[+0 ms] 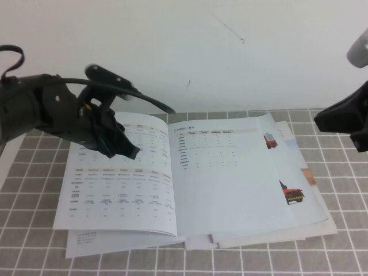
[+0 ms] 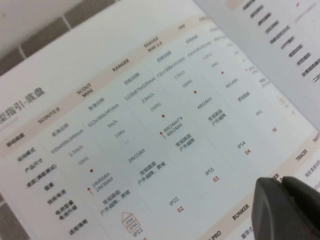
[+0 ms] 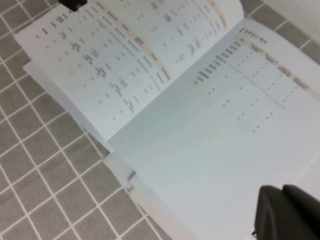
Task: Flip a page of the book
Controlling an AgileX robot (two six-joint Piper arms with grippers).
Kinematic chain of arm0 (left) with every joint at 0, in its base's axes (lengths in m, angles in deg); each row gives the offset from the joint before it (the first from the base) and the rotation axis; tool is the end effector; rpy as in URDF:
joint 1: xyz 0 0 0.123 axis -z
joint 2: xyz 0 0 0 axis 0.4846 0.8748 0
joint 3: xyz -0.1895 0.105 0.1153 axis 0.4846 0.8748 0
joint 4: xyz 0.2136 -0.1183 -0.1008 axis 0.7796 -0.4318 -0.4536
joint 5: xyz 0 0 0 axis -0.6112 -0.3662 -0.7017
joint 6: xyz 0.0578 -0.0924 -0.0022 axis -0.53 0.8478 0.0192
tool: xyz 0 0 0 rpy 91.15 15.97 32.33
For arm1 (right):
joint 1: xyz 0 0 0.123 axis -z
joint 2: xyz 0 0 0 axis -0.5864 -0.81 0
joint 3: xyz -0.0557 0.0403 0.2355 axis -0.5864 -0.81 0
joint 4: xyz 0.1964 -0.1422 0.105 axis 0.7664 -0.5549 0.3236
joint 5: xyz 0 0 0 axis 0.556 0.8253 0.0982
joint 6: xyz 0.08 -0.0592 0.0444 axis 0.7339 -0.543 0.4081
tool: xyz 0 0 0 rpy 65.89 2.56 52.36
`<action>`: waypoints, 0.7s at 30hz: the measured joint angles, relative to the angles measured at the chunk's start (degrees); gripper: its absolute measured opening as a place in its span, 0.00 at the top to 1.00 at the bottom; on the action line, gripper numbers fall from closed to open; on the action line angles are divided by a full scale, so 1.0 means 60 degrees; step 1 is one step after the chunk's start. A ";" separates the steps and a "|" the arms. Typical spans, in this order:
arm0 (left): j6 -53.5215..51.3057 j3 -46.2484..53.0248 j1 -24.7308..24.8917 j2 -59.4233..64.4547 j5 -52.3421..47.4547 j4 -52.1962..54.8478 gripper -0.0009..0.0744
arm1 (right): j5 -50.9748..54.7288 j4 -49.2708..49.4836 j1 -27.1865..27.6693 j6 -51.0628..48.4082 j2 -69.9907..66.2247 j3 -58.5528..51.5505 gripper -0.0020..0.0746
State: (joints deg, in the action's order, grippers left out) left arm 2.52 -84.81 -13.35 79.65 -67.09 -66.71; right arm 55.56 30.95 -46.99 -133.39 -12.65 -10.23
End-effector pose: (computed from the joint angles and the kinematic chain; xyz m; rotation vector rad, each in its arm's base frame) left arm 0.3778 -0.1198 0.1954 0.6771 2.3471 -0.1650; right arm 0.2978 0.1097 0.2985 -0.9589 2.1238 0.4415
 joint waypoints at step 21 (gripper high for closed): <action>-0.0060 0.0253 0.0000 -0.5860 -0.1865 -0.0742 0.99 | -0.0131 -0.5422 0.0000 0.4477 0.4246 -0.0352 0.98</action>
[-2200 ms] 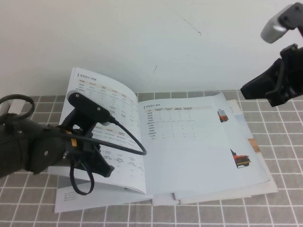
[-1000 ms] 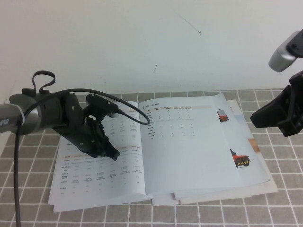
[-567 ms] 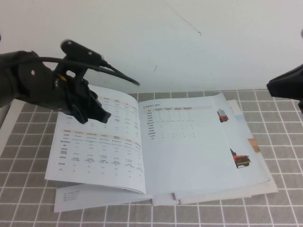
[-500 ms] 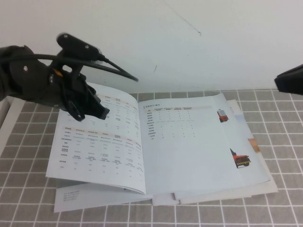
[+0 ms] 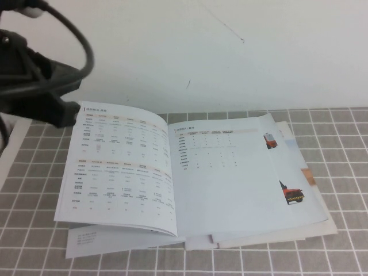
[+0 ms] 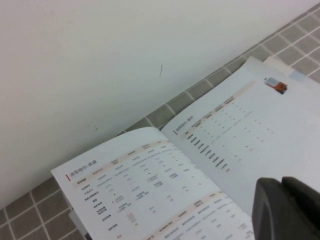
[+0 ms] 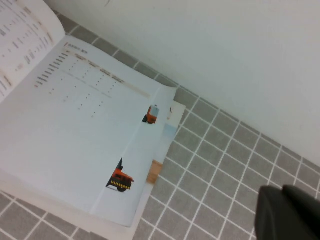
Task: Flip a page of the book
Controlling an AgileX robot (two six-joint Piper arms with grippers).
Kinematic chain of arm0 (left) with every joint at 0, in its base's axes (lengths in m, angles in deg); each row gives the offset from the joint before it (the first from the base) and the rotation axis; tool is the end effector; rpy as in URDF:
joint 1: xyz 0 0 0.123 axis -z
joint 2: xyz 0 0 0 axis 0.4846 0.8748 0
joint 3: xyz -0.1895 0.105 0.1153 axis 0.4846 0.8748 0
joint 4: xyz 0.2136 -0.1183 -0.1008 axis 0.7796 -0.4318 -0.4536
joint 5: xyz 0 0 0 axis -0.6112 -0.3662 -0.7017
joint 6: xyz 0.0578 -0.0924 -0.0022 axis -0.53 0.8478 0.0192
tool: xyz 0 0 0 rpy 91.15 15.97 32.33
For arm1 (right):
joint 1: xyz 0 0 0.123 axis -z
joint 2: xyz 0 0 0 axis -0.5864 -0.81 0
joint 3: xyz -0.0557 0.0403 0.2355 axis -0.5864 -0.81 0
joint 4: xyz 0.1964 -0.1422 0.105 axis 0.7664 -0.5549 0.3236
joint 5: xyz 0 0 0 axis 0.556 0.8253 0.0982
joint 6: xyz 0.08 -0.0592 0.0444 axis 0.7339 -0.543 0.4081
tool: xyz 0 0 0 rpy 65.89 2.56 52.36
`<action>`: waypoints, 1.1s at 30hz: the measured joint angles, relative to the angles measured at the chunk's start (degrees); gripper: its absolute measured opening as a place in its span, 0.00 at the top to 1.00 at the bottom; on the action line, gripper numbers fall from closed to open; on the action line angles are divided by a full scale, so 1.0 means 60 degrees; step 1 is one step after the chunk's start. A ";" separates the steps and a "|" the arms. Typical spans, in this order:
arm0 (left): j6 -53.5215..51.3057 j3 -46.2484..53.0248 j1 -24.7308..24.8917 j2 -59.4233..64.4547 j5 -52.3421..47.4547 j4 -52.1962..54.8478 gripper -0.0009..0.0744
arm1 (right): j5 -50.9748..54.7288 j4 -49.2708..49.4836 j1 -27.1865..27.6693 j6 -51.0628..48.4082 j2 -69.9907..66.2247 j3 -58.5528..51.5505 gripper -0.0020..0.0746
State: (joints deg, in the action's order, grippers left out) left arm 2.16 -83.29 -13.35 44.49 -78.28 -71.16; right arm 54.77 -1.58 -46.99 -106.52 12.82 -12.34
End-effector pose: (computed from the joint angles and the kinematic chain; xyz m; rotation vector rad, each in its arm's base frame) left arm 0.2583 -0.0964 0.3834 0.6229 1.9395 -0.2540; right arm 0.2111 0.0478 0.3898 -0.6417 1.9950 -0.0611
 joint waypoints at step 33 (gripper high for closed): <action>0.0904 1.0177 0.0000 -0.7417 0.9505 -0.2087 0.99 | -0.5611 0.1269 0.0000 0.0307 0.5900 -0.9517 0.98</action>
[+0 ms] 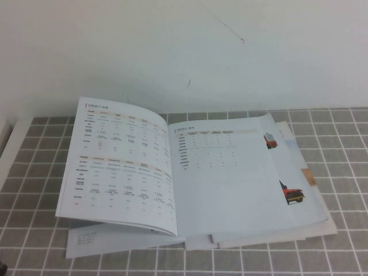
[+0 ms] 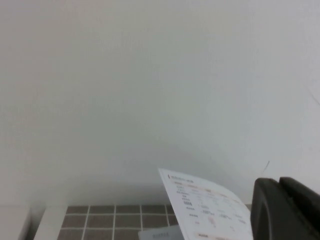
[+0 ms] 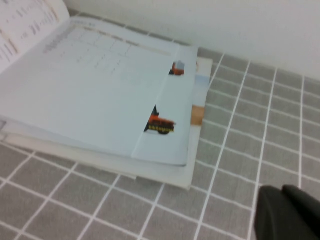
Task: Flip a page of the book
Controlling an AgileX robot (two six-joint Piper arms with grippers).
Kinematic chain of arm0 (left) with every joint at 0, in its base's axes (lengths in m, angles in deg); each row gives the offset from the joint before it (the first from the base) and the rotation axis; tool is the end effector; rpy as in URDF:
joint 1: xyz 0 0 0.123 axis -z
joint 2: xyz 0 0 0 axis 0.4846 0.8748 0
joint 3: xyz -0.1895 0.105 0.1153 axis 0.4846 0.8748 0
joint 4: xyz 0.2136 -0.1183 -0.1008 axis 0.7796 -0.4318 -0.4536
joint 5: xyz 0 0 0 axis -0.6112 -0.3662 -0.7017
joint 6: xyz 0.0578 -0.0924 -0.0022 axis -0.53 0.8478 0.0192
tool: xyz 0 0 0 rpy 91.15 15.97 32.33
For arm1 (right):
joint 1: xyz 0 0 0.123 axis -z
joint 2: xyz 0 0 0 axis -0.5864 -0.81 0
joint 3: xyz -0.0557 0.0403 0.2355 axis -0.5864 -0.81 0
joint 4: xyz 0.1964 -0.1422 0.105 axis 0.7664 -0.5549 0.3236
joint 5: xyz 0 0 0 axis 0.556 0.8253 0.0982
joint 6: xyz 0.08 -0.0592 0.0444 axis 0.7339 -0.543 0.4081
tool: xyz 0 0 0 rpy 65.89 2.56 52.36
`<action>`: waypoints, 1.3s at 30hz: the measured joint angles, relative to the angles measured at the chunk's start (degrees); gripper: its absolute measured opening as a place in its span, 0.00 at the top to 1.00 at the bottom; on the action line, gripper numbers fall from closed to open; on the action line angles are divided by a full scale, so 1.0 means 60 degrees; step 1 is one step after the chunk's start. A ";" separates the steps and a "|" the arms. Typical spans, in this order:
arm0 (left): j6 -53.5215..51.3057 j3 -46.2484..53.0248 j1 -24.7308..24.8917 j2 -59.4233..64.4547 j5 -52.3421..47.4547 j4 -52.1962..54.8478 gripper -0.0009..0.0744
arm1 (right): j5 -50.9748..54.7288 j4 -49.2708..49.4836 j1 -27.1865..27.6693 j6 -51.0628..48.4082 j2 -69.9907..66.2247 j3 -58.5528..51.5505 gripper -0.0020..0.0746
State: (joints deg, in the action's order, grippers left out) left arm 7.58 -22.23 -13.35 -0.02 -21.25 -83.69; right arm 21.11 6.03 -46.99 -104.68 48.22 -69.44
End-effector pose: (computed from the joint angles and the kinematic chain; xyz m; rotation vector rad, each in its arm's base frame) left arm 0.1525 -0.0256 0.2554 -0.0425 1.4084 -0.2467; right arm 0.1422 0.0341 0.2053 -0.4167 1.8360 0.0412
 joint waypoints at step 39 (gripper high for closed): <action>0.1075 0.1732 -0.2831 -0.3250 -0.5843 0.3112 0.99 | -0.0313 0.0054 0.0000 0.0000 0.0000 -0.1770 0.98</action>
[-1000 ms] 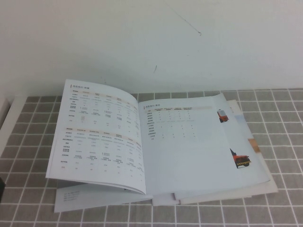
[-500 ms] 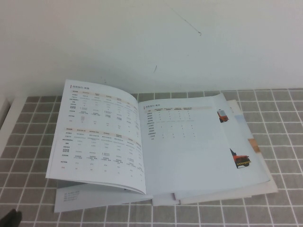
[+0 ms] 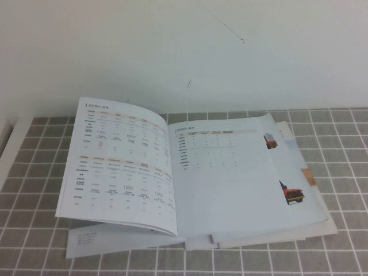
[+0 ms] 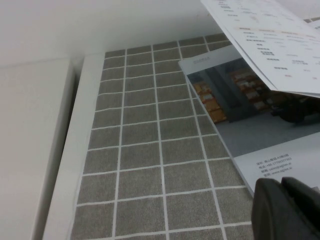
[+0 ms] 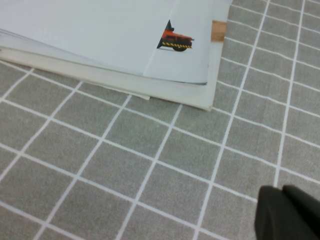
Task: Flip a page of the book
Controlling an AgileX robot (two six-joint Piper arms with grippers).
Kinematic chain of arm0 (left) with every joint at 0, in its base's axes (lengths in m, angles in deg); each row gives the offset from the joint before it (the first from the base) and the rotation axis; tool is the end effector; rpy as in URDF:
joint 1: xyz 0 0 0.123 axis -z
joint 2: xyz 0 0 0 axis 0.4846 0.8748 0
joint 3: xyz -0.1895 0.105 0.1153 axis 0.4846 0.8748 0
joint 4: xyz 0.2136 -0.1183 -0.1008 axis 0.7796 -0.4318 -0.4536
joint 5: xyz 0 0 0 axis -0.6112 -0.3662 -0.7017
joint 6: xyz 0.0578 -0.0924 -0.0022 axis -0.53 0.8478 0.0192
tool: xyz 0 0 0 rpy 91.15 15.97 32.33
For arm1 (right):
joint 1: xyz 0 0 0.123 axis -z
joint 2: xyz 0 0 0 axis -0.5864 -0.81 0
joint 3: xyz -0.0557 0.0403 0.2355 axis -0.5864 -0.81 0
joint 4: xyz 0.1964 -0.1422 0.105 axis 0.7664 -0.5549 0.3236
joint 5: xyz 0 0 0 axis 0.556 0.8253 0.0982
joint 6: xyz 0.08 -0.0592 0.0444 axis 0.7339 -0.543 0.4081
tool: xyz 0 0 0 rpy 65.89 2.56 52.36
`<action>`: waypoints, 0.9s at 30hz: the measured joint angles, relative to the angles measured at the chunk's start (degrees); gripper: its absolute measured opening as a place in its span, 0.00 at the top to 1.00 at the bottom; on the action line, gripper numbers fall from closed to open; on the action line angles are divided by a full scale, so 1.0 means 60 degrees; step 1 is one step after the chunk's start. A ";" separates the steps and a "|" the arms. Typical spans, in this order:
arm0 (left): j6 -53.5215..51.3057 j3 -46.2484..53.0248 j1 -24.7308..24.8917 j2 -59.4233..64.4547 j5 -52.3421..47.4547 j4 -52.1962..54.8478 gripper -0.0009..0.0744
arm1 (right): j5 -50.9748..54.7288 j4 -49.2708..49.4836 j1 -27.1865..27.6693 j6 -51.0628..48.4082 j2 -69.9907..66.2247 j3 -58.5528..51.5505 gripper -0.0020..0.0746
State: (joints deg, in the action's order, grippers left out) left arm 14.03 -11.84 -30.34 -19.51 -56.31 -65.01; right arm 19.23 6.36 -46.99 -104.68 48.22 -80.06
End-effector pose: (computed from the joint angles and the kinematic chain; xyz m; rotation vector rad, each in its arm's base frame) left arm 0.1241 -0.0048 0.1748 0.0765 1.8040 -0.0102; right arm 0.1336 0.0319 0.1410 -0.4338 1.9888 0.0458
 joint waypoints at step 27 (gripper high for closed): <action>0.0089 -0.0014 -0.0106 -0.0022 -0.0021 -0.0033 0.99 | 0.0175 0.0021 0.0197 0.0000 0.0748 0.0000 0.98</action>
State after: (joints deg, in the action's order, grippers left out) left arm 14.57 -11.92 -30.97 -19.64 -56.43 -65.21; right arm 20.28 6.48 -45.81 -104.68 52.71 -80.06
